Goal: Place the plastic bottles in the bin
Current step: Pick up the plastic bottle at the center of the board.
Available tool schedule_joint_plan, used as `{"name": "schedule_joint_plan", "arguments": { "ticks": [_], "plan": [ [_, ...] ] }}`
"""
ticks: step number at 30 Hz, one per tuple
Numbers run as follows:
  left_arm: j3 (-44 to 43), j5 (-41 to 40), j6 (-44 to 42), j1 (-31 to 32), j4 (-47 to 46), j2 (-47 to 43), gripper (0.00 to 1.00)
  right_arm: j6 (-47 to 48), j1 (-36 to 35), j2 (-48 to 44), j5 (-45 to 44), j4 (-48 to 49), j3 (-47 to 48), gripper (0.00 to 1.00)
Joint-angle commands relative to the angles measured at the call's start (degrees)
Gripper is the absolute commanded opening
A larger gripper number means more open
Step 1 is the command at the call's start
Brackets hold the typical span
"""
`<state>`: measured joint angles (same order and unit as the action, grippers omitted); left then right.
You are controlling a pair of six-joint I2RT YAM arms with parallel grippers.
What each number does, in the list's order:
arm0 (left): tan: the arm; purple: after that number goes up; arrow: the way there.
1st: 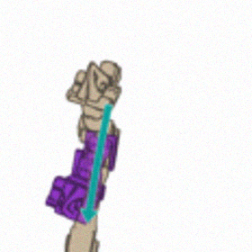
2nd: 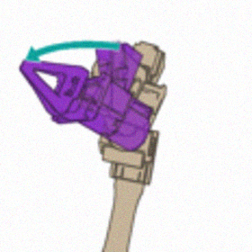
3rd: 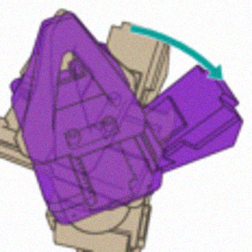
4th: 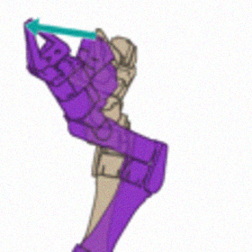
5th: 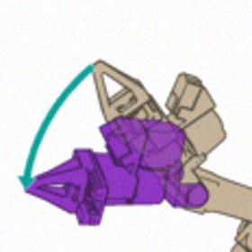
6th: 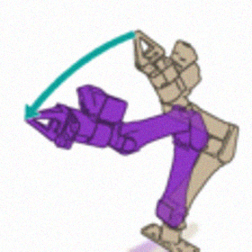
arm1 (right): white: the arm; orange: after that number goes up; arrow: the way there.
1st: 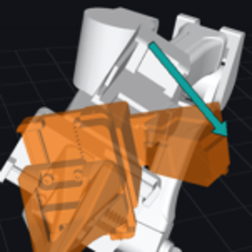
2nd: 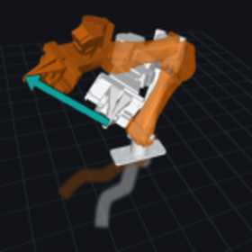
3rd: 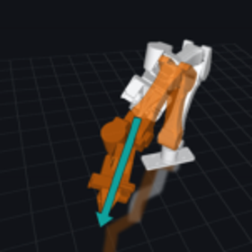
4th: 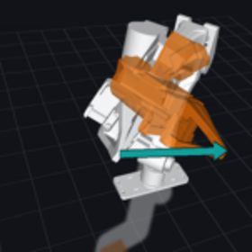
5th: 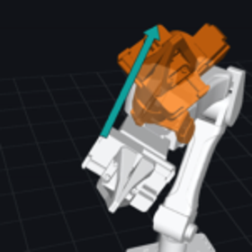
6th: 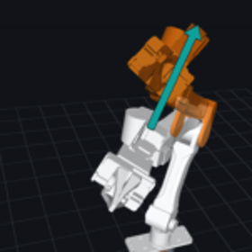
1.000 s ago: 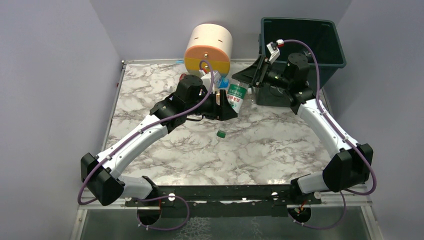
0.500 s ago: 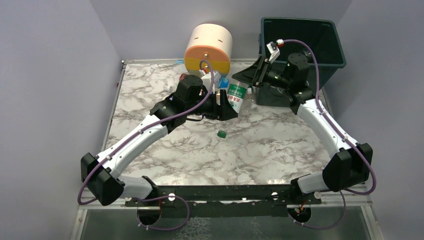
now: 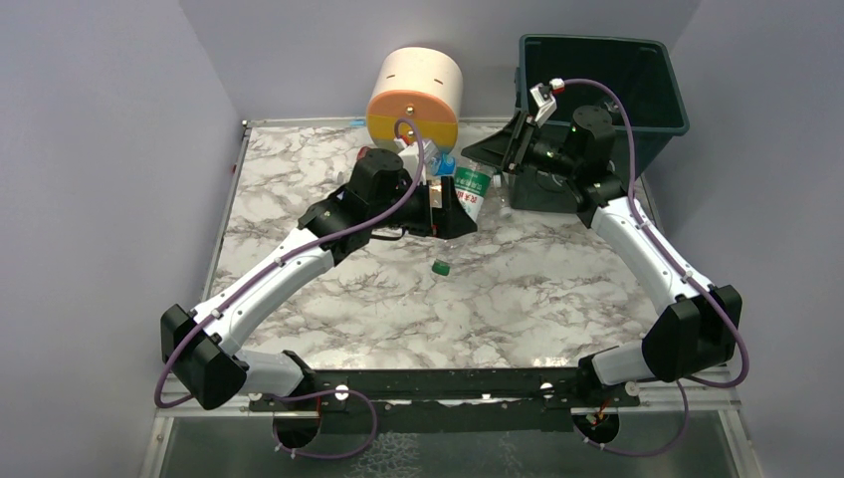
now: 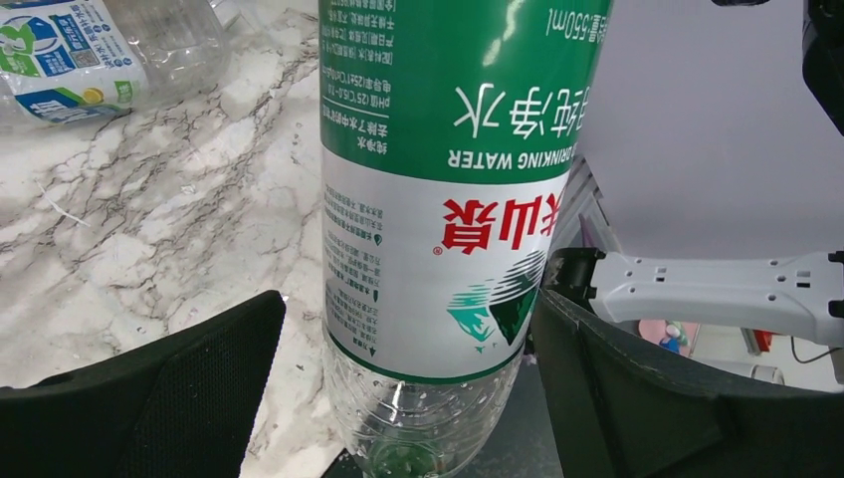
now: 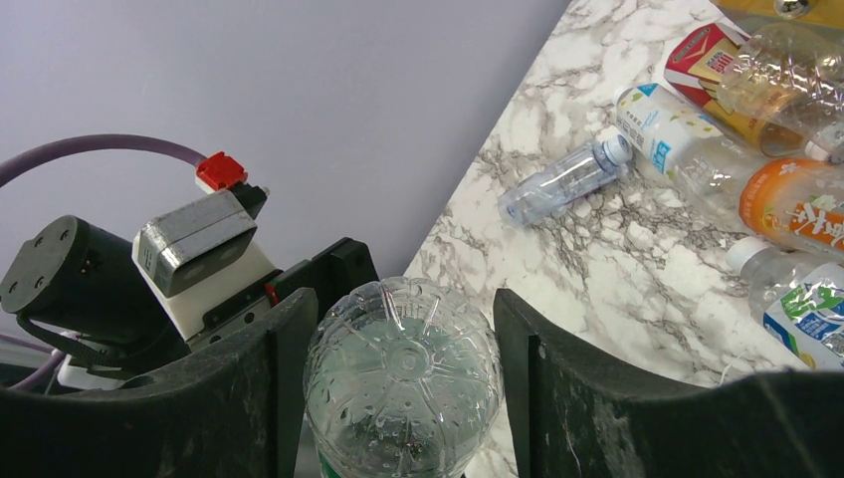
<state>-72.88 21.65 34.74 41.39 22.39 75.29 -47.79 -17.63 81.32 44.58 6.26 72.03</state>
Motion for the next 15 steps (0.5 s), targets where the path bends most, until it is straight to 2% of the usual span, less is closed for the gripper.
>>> {"name": "schedule_joint_plan", "arguments": {
  "ticks": [1, 15],
  "plan": [
    [-2.1, -1.8, 0.0, 0.2, -0.5, -1.8, 0.99, 0.5, -0.4, -0.3, 0.2, 0.8, 0.1, 0.52],
    [-6.4, -2.4, 0.2, 0.2, 0.8, -8.0, 0.99, 1.8, -0.4, 1.2, -0.7, -1.1, 3.0, 0.51]
  ]
}}
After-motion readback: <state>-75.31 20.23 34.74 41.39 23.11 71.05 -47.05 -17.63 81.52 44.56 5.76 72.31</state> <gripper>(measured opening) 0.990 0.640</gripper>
